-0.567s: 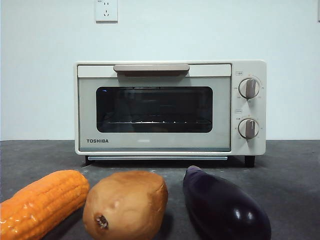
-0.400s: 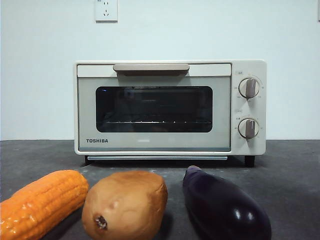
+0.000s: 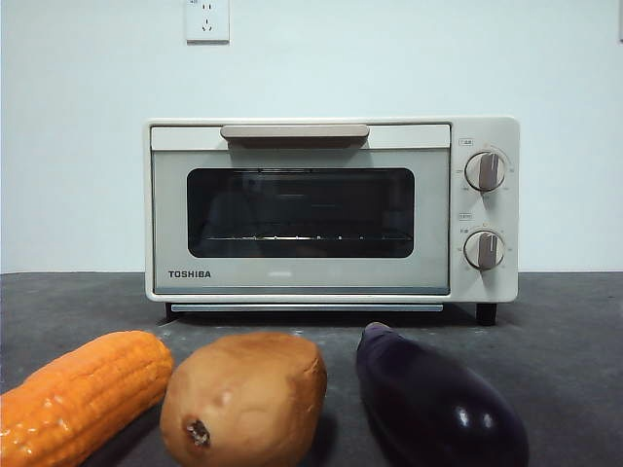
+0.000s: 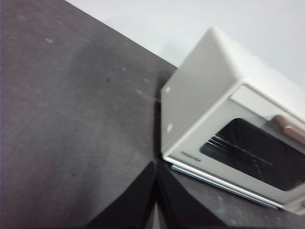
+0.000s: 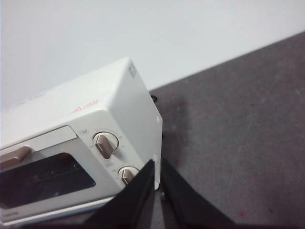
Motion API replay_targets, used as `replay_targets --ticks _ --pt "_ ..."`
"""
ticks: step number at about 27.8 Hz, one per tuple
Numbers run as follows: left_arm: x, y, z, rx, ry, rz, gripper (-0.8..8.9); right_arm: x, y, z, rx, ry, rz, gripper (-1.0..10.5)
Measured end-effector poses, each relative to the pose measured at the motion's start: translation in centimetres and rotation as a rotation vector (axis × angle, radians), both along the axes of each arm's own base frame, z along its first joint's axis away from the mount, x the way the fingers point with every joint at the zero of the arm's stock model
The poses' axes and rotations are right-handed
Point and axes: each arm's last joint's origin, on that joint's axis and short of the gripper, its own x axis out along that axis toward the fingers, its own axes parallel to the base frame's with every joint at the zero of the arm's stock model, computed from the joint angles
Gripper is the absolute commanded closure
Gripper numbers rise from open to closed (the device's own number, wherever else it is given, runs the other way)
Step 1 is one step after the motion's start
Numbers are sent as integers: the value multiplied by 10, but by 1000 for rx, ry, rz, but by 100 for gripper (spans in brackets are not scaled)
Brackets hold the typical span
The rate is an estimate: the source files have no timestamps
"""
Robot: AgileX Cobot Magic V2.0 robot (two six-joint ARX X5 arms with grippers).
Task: Take the eggplant from the table,put the eggplant in the oven
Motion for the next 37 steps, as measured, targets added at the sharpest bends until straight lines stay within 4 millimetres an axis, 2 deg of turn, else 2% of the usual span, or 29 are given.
replay_targets --ticks 5,11,14,17,21,26,31,37 --pt "13 -3 37 44 27 -104 809 6 1 26 -43 131 47 942" --pt "37 -8 64 76 135 -264 809 19 5 47 -100 283 208 942" --pt "50 -12 70 82 197 -352 809 26 7 54 -117 365 301 925" --pt "60 -16 74 93 229 -408 809 33 10 55 -95 451 400 827" --pt "69 -23 72 102 257 -450 809 44 17 48 -34 564 531 648" --pt "73 -32 69 120 274 -505 809 56 31 40 5 651 633 583" --pt "71 -39 69 133 269 -550 809 73 69 30 -13 715 773 536" --pt "71 -42 70 140 266 -569 809 88 135 -7 -193 883 706 536"
